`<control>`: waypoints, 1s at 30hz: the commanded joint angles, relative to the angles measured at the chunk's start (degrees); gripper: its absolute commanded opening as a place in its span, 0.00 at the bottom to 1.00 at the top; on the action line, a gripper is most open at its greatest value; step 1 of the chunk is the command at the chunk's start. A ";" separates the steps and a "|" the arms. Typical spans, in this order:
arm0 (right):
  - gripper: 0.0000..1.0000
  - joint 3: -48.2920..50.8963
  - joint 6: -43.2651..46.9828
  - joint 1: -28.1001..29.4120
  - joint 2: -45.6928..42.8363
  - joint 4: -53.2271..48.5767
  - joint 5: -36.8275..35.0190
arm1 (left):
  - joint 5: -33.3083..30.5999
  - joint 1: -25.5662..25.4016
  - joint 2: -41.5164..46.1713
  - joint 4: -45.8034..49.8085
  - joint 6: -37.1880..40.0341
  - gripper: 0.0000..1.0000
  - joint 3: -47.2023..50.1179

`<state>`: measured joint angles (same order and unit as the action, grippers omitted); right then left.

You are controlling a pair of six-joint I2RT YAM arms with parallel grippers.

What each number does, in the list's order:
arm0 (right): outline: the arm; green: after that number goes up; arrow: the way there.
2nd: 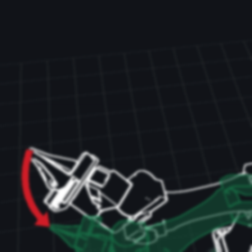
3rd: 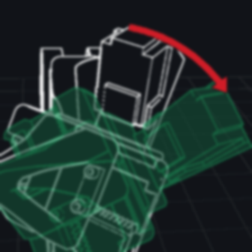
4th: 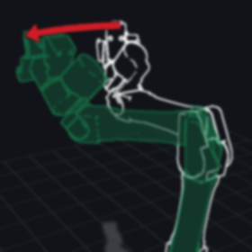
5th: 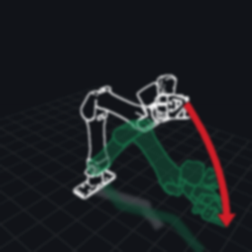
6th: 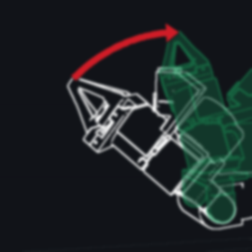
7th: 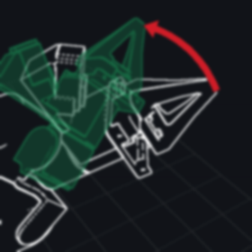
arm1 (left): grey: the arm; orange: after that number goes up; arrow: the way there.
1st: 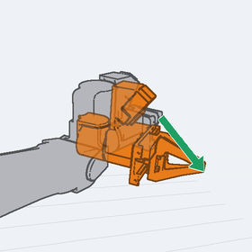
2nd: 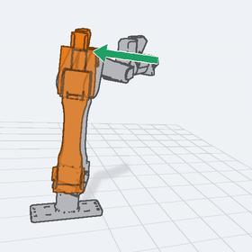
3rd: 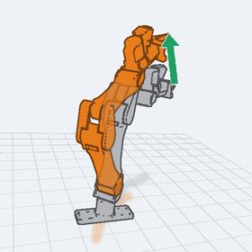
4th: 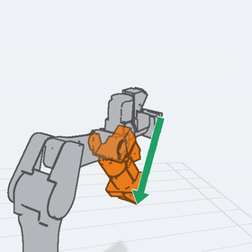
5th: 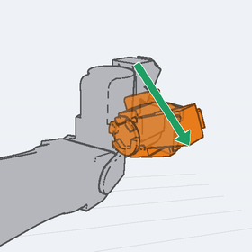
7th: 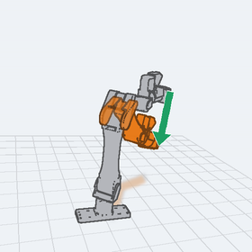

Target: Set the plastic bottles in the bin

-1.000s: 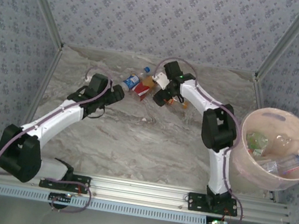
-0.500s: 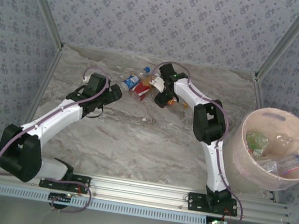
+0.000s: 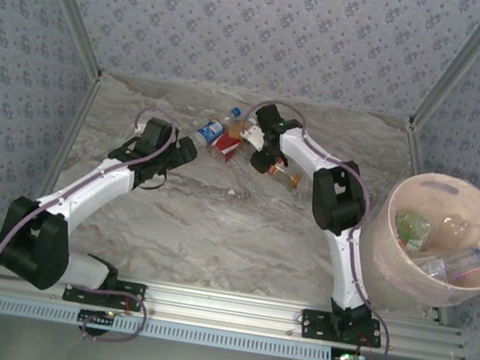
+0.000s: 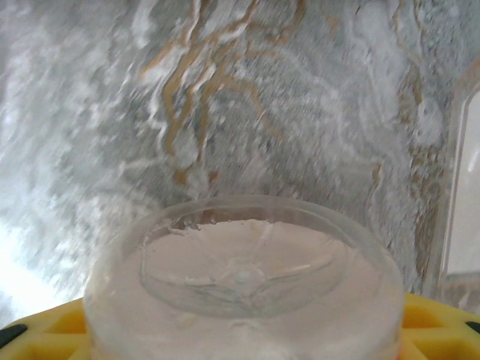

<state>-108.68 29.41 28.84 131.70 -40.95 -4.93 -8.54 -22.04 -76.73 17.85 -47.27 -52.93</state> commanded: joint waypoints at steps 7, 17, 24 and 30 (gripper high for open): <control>0.48 11.87 -4.50 1.32 -22.28 6.22 1.55 | 4.09 0.42 -0.79 -4.28 -0.26 0.98 1.07; 0.44 20.08 -8.62 -1.37 -43.10 9.62 -0.01 | 6.84 0.22 -1.30 -6.66 -1.94 0.98 1.33; 0.43 20.97 -13.94 -4.95 -55.15 7.23 -4.23 | 7.96 -0.41 -2.32 -7.48 -2.81 0.98 0.83; 0.41 23.97 -19.68 -9.40 -66.47 8.00 -18.87 | 8.32 -0.97 -3.03 -7.59 -3.15 0.98 0.24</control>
<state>-86.41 13.85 20.97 69.41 -32.60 -14.35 -1.06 -22.50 -79.20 11.70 -49.63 -52.05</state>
